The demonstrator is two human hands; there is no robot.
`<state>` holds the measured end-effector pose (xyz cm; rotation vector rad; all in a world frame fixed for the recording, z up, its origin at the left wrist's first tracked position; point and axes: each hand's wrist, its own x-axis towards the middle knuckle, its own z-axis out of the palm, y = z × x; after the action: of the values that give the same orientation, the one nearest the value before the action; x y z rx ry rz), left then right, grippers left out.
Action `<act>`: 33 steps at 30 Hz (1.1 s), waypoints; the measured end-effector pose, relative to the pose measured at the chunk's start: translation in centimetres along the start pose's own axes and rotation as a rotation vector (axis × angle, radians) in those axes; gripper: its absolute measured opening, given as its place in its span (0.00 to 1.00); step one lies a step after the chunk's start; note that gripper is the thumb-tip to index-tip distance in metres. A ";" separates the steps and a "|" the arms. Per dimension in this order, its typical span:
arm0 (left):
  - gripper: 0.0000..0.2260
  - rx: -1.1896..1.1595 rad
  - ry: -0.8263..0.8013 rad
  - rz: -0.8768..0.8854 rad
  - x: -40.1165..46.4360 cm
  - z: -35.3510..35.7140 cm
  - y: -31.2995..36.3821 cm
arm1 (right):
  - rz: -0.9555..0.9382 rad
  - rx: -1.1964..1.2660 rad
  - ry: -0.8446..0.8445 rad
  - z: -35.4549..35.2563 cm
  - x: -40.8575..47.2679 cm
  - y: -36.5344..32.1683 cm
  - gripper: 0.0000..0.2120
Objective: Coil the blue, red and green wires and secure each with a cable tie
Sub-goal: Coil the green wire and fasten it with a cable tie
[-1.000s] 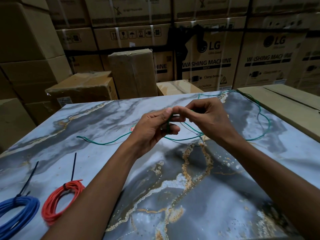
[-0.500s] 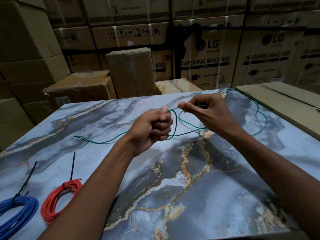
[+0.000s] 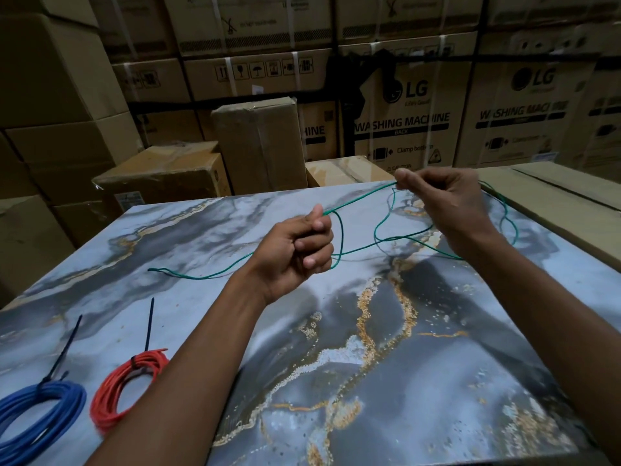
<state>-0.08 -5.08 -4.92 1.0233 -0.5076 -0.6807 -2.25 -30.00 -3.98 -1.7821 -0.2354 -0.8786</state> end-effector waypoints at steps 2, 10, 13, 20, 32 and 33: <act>0.15 0.029 -0.010 -0.017 -0.1 0.2 0.0 | -0.017 -0.024 0.054 0.0 0.1 0.2 0.09; 0.13 0.085 -0.073 -0.095 0.0 -0.3 -0.2 | -0.007 -0.222 0.175 0.4 -0.4 1.5 0.12; 0.15 0.014 -0.024 -0.076 0.2 -0.8 -0.2 | -0.017 -0.575 -0.096 1.8 -1.6 2.8 0.12; 0.18 0.007 0.123 -0.047 0.8 -1.2 -0.6 | -0.239 -0.574 -0.277 5.7 -4.1 -0.4 0.17; 0.14 -0.013 0.007 -0.073 0.8 0.1 -0.9 | -0.355 -0.569 -0.075 5.2 -3.3 -0.5 0.10; 0.14 -0.016 0.003 -0.068 0.8 0.1 -0.8 | -0.336 -0.562 -0.071 5.2 -3.3 -0.5 0.10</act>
<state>0.16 -6.02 -5.56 1.0305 -0.4655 -0.7425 -2.54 -24.35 -6.52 -2.3400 -0.3673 -1.2043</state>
